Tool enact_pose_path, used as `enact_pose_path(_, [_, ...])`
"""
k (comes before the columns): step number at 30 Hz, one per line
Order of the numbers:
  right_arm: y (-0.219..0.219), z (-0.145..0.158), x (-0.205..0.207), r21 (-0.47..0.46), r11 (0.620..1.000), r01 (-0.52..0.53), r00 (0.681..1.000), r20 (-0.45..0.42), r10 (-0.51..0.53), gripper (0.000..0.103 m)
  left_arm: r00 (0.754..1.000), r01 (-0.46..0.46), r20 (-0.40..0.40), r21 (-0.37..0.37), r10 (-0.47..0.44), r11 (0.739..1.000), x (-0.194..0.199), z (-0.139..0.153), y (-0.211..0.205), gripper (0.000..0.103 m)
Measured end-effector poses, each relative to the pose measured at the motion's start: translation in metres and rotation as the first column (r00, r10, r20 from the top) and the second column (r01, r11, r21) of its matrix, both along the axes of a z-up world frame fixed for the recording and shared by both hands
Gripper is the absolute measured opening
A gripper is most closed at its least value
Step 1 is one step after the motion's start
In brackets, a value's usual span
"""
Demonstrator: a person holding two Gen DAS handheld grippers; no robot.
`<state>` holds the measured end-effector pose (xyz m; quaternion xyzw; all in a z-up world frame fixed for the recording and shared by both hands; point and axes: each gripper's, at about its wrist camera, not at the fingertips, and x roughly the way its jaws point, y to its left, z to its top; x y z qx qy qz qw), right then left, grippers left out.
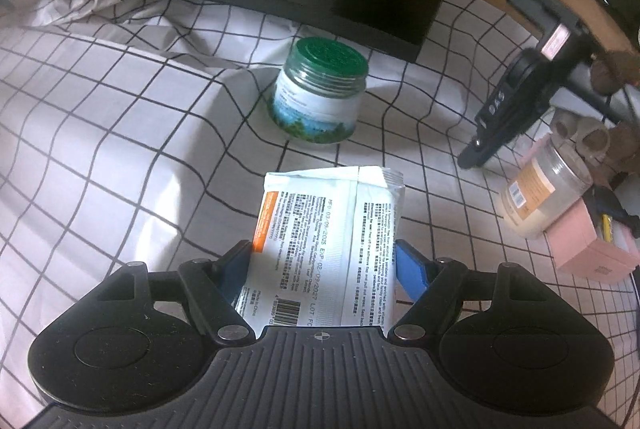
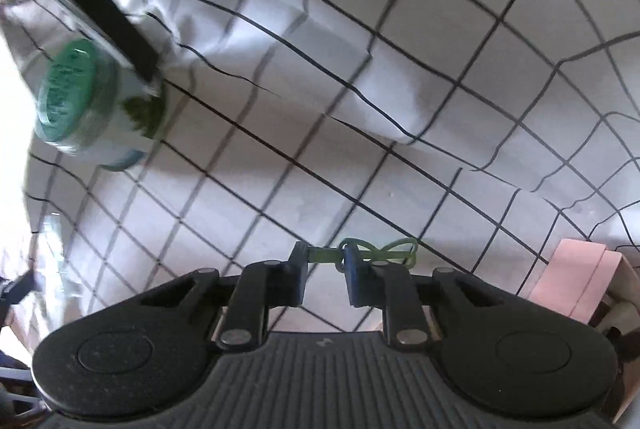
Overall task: Organize soft objects
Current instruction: 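Grasp the green twist tie with the right tool while the left tool lifts the packet, then carry the packet and green twist tie over the pink box with both tools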
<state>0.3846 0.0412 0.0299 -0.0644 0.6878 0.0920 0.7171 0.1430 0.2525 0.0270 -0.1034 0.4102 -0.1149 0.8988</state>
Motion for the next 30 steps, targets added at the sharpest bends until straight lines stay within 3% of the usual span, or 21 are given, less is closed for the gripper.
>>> enact_pose_path(4, [-0.005, 0.021, -0.01, 0.001, 1.0, 0.011, 0.998, 0.055, -0.011, 0.019, 1.0, 0.025, 0.008, 0.006, -0.025, 1.0, -0.002, 0.003, -0.004, 0.081])
enact_pose_path(6, [-0.009, 0.031, -0.01, 0.044, 0.998, 0.037, 0.996, 0.085, -0.041, 0.019, 1.0, 0.029, 0.005, 0.002, -0.029, 1.0, -0.002, 0.004, -0.005, 0.081])
enact_pose_path(13, [0.017, 0.056, -0.039, 0.174, 0.985, 0.0, 0.992, 0.128, -0.023, 0.019, 0.999, 0.048, 0.009, -0.007, -0.048, 0.999, -0.002, 0.016, 0.002, 0.081])
enact_pose_path(16, [0.022, 0.084, -0.056, 0.192, 0.98, -0.044, 0.983, 0.185, 0.008, 0.019, 0.997, 0.073, 0.033, 0.003, -0.073, 0.997, 0.008, 0.028, -0.003, 0.081])
enact_pose_path(19, [0.023, 0.115, -0.069, 0.18, 0.981, -0.069, 0.961, 0.275, 0.017, 0.019, 0.988, 0.108, 0.105, 0.051, -0.113, 0.993, 0.023, 0.056, -0.018, 0.081])
enact_pose_path(23, [0.0, 0.168, -0.086, 0.152, 0.986, -0.072, 0.913, 0.409, 0.003, 0.019, 0.956, 0.155, 0.231, 0.129, -0.181, 0.98, 0.042, 0.105, -0.046, 0.081])
enact_pose_path(30, [-0.068, 0.215, -0.109, 0.141, 0.99, 0.018, 0.841, 0.534, -0.091, 0.019, 0.92, 0.189, 0.312, 0.181, -0.239, 0.965, 0.082, 0.161, -0.1, 0.081])
